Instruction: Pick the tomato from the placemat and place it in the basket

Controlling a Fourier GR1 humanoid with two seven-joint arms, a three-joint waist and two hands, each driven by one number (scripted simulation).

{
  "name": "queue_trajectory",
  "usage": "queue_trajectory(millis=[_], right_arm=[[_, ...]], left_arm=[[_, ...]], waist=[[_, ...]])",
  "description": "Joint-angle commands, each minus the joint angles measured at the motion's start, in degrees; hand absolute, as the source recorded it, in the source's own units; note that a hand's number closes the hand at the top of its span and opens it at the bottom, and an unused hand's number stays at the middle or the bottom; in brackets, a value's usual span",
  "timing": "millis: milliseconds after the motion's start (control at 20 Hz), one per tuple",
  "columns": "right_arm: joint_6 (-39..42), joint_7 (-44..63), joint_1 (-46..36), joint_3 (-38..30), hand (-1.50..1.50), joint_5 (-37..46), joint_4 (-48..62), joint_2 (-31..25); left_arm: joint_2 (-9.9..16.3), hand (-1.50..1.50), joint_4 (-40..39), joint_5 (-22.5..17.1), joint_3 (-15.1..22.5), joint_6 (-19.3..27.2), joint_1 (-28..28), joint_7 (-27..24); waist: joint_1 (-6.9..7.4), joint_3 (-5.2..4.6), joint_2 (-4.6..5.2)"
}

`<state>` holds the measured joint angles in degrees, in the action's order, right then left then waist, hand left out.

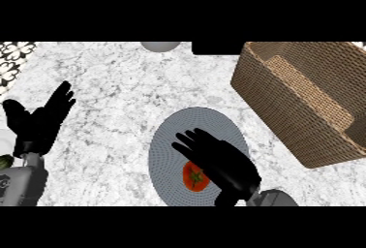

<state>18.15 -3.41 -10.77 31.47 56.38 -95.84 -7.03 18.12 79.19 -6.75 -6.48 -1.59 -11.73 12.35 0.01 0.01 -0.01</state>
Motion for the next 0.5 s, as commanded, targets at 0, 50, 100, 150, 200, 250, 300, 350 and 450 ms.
queue_trajectory(millis=[0, 50, 100, 150, 200, 250, 300, 350, 450], right_arm=[[1.0, -4.4, 1.3, -1.2, -1.50, -0.4, 0.3, -0.8], [-0.8, -4.8, 3.7, 0.0, -1.50, 0.0, -0.4, -0.7], [-0.5, -6.8, 4.1, -1.0, -1.50, -0.3, -0.8, -2.4], [1.8, -5.7, 1.8, -1.9, -1.50, 0.3, -0.8, -0.7], [-1.0, -6.6, 6.8, 1.0, -1.50, 1.8, -2.2, -2.4], [3.0, -4.1, 6.3, 0.9, -1.50, 1.8, -6.2, -2.0], [0.7, -5.4, 2.7, -1.2, -1.50, 2.8, -0.2, 0.8], [-1.3, -5.6, 2.4, -0.7, -1.50, 4.3, 1.8, 0.2], [-5.5, -4.3, 8.6, 3.9, -1.50, 8.0, 0.0, -0.1]], left_arm=[[0.7, 0.00, 1.4, -1.0, -2.0, -2.5, 1.0, 0.2], [0.3, 0.00, 4.8, -0.3, -1.5, -0.4, 0.8, 4.3], [-1.9, 0.00, 5.3, 2.5, 0.8, 1.1, 2.8, 2.1], [-1.8, 0.00, 3.7, 1.9, -0.7, -0.2, 3.2, -0.1], [-2.0, 0.00, 3.1, 2.2, -0.5, 1.0, 0.5, 2.5], [-0.6, 0.00, 1.7, 0.7, -2.2, -1.7, 1.0, 1.2], [-1.8, 0.00, 3.5, 1.5, -1.7, -0.9, 1.5, 2.4], [-2.3, 0.00, -3.0, 2.9, -1.6, -0.7, 0.4, -2.4], [-2.9, 0.00, 1.9, 2.9, -0.7, 0.4, 0.0, 1.4]], waist=[[0.04, 0.00, -0.02], [0.04, 0.01, -0.04], [0.02, 0.01, -0.04], [0.04, 0.00, -0.02], [-0.12, 0.00, -0.03], [-0.11, -0.01, -0.03], [0.03, 0.00, -0.01], [-0.07, -0.01, 0.04], [-0.15, 0.00, -0.03]])
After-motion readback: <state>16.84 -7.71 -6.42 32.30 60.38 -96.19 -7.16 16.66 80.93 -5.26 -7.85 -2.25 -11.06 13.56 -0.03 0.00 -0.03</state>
